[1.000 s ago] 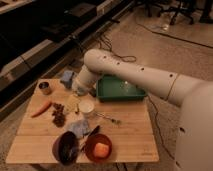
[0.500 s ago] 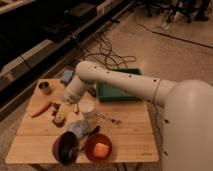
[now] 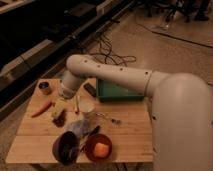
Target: Place grapes in table surface
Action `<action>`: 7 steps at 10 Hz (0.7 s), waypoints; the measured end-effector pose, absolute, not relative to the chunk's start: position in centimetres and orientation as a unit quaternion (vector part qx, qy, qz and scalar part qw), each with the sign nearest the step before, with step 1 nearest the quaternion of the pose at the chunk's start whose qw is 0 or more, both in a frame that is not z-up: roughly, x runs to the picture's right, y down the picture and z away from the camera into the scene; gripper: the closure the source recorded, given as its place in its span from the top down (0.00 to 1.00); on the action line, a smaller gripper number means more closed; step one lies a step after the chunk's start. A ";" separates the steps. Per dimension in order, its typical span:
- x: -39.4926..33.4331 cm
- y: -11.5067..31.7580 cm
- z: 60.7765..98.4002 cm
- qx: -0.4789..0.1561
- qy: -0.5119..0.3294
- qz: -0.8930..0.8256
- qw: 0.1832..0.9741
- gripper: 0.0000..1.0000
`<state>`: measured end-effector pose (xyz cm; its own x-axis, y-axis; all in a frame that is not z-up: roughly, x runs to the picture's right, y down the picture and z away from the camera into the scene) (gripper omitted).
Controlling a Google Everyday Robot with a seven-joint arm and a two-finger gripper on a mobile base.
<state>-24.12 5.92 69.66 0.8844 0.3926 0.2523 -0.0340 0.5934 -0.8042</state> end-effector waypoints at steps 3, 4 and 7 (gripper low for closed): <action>-26.8 2.4 68.1 -0.433 -0.156 0.096 0.882 0.80; -26.8 1.7 67.7 -0.433 -0.157 0.095 0.882 0.80; -27.1 2.0 68.4 -0.437 -0.155 0.096 0.881 0.80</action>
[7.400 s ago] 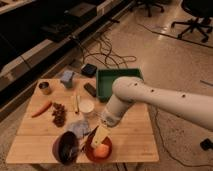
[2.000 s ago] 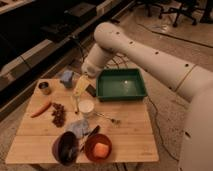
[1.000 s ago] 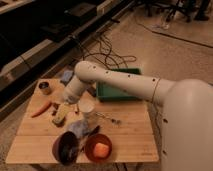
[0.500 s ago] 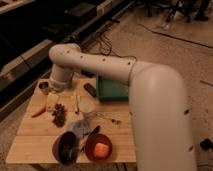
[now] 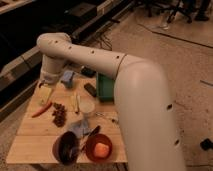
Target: Place grapes in table surface
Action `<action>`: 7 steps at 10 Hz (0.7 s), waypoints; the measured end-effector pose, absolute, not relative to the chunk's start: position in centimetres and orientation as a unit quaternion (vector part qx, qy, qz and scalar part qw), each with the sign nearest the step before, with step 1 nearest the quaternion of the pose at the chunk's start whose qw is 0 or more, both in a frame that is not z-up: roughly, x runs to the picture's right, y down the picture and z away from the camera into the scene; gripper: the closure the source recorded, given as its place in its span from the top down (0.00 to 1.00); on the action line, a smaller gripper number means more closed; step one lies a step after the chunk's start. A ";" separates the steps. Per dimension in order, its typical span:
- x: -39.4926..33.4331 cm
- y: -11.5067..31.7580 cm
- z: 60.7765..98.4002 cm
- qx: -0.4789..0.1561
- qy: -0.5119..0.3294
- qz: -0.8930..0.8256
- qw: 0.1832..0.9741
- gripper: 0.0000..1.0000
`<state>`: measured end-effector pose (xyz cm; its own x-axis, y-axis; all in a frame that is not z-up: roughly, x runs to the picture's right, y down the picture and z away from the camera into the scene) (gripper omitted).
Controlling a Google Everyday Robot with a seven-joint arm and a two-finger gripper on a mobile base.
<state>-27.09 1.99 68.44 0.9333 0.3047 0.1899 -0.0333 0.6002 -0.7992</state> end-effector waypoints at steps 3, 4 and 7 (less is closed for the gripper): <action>-27.0 6.0 72.5 -0.454 -0.148 0.100 0.873 0.80; -27.3 7.6 74.1 -0.458 -0.145 0.104 0.871 0.80; -25.9 12.9 79.0 -0.462 -0.096 0.128 0.873 0.80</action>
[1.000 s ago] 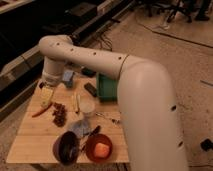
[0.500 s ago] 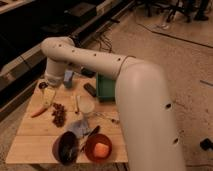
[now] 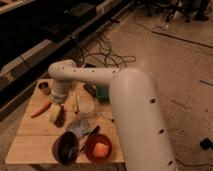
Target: Place grapes in table surface
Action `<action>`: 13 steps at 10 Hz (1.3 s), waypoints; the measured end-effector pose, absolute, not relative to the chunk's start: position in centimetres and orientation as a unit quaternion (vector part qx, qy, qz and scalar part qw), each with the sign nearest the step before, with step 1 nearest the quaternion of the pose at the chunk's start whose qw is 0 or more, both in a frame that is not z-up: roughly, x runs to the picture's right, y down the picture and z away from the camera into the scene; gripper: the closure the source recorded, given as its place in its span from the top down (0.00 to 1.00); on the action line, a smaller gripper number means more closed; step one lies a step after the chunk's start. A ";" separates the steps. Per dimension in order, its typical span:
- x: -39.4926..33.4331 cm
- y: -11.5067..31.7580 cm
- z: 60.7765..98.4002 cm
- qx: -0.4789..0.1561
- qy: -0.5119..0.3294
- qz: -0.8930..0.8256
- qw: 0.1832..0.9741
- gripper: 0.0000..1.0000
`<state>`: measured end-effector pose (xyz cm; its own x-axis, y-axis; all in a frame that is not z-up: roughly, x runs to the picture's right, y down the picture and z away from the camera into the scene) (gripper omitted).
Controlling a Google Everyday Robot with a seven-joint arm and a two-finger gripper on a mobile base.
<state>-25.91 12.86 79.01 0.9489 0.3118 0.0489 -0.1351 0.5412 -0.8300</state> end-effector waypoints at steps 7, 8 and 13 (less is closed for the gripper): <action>-26.3 15.9 82.2 -0.431 -0.045 0.189 0.881 0.80; -27.9 16.0 83.1 -0.425 -0.043 0.200 0.882 0.80; -28.4 15.8 83.5 -0.421 -0.047 0.210 0.881 0.80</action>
